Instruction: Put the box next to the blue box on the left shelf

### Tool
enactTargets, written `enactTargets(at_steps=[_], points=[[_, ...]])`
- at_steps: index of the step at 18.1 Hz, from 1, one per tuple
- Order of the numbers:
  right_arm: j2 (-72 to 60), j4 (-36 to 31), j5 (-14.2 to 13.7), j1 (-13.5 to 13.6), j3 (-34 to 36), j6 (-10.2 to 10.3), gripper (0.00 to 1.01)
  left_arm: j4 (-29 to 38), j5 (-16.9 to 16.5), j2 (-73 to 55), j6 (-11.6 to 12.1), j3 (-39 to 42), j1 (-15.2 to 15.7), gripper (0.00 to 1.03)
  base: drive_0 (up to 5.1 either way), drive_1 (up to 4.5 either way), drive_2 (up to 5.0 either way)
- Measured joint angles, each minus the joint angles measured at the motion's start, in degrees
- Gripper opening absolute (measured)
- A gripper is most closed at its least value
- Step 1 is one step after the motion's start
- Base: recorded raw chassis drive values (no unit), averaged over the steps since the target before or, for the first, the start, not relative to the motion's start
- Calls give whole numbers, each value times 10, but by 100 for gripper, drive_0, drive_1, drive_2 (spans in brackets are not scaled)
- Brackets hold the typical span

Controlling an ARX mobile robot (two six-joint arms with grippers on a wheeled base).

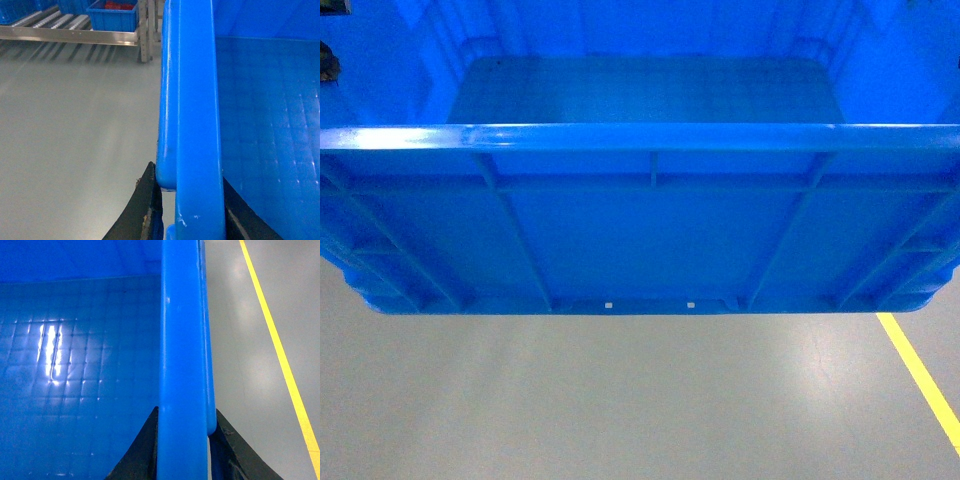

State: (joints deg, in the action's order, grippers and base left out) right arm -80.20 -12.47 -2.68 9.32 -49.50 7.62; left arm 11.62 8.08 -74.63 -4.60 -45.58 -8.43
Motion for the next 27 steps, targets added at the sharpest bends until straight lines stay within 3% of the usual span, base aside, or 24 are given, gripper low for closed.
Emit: enactTargets(at_steps=[27], points=[[0,0,0,0,0,0,21,0,0,0,0,0,0,17,-4,426,-435]])
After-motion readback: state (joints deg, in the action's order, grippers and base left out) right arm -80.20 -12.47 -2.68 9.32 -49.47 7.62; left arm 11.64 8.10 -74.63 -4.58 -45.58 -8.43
